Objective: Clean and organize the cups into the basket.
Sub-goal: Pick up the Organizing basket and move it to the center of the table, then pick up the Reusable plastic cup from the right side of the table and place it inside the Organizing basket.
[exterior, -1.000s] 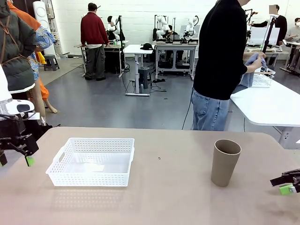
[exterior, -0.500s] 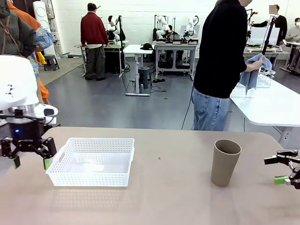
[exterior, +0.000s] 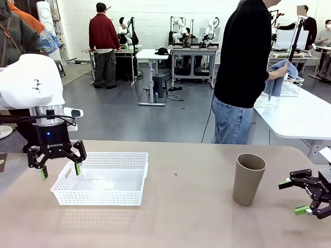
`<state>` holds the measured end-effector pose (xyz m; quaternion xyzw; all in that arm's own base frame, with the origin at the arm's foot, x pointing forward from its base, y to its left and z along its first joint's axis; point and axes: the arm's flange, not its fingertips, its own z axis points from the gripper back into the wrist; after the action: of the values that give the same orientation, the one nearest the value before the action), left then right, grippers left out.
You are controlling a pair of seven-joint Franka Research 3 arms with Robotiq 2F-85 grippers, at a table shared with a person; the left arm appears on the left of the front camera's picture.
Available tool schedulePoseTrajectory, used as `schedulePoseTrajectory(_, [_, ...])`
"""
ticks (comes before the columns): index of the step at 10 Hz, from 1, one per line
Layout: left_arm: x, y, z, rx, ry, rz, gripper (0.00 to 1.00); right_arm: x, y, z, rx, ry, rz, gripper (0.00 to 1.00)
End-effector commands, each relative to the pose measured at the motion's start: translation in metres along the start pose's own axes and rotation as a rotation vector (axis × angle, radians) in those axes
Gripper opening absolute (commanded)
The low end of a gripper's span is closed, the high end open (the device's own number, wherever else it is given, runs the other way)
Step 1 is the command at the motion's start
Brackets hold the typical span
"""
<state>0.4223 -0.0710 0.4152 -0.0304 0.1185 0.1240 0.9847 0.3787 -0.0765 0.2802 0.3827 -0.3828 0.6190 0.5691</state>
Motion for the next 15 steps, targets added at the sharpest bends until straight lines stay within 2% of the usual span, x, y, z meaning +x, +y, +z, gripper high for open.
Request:
schedulePoseTrajectory(1, [0.005, 0.000, -0.008, 0.026, -0.103, 0.076, 1.00, -0.011, -0.001, 0.002, 0.017, -0.010, 0.007, 1.00])
schedulePoseTrajectory(3, [-0.001, 0.006, -0.016, 0.159, -0.309, 0.088, 1.00, 0.000, 0.000, 0.000, 0.000, 0.000, 0.000, 1.00])
schedulePoseTrajectory(4, [0.009, 0.001, -0.002, 0.021, -0.103, 0.040, 1.00, 0.000, 0.000, 0.000, 0.000, 0.000, 0.000, 1.00])
schedulePoseTrajectory(10, [0.006, 0.000, -0.007, 0.036, -0.121, 0.058, 1.00, 0.000, 0.000, 0.000, 0.000, 0.000, 0.000, 1.00])
schedulePoseTrajectory(12, [0.016, 0.020, -0.006, 0.056, -0.088, -0.057, 1.00, -0.004, -0.011, -0.006, -0.037, -0.014, -0.046, 1.00])
schedulePoseTrajectory(15, [0.023, 0.040, -0.012, 0.046, -0.113, -0.127, 1.00, -0.015, -0.031, -0.013, -0.056, -0.038, -0.114, 1.00])
